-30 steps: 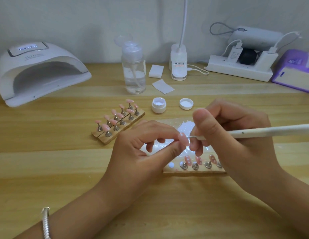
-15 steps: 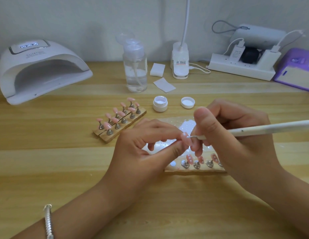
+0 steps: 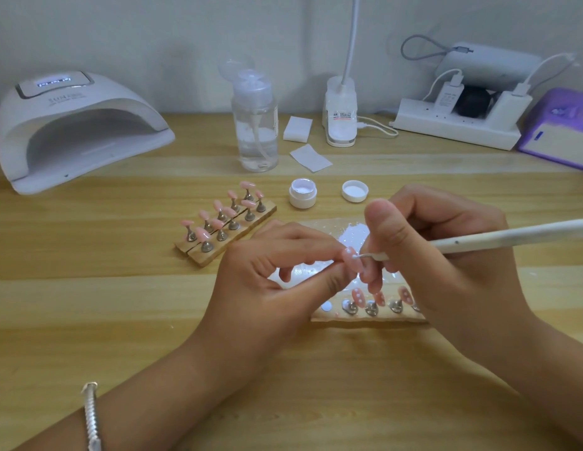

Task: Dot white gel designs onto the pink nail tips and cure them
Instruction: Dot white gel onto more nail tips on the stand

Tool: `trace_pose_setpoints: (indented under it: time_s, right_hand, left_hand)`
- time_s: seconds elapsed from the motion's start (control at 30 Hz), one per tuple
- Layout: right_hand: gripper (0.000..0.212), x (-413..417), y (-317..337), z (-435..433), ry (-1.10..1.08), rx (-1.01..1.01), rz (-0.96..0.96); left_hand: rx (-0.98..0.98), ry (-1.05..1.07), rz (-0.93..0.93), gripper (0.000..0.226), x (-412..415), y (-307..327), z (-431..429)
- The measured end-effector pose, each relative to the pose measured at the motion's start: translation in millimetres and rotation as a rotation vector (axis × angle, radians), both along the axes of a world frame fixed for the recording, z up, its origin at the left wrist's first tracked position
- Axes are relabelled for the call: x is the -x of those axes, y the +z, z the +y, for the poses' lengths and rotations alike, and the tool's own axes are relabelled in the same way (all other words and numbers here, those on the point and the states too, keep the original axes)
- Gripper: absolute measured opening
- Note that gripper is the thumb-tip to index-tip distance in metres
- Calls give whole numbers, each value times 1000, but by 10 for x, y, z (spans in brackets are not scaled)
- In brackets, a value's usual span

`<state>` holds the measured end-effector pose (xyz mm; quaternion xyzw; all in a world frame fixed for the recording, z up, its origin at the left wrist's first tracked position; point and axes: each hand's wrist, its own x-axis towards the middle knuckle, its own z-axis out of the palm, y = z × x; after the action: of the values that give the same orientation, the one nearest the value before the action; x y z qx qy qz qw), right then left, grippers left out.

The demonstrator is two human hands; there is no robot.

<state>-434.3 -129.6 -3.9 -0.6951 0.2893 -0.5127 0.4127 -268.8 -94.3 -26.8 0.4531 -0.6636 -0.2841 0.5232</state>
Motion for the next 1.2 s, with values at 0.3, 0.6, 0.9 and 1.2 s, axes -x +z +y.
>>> trace_pose_setpoints:
  time_s: [0.3, 0.6, 0.9, 1.2]
  right_hand:
    - [35, 0, -2, -5, 7, -1, 5]
    - [35, -4, 10, 1, 10, -14, -2]
    - [34, 19, -10, -21, 32, -13, -8]
    - [36, 46, 156, -126, 10, -58, -208]
  left_hand:
    - [8, -7, -14, 5, 0, 8, 2]
    - [10, -2, -18, 5, -1, 9, 4]
    - [18, -6, -4, 3, 3, 1, -2]
    - [26, 14, 14, 6, 4, -24, -6]
